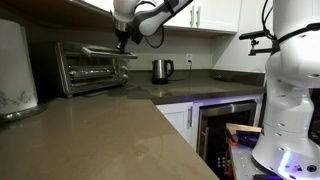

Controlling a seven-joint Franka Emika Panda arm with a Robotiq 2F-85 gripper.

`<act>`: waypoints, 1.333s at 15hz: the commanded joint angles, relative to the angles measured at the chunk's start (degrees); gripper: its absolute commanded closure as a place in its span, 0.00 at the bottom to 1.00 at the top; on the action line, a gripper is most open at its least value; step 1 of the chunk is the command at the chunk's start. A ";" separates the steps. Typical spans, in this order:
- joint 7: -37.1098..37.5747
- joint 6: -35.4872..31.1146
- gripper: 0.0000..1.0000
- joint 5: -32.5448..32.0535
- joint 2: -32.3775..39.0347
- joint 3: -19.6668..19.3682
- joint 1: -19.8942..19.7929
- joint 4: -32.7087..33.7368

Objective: Close the microwave door

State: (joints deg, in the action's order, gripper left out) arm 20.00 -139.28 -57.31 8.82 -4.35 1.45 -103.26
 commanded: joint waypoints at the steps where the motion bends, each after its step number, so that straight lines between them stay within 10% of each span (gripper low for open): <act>1: 2.58 -0.77 1.00 -5.25 0.73 0.01 -0.16 1.67; 7: 8.03 2.56 1.00 -13.96 0.54 0.59 0.46 2.33; 20: 5.92 29.44 1.00 0.85 1.15 6.34 3.22 4.07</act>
State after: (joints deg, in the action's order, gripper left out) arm 26.62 -112.40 -60.25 9.06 1.24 4.44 -101.17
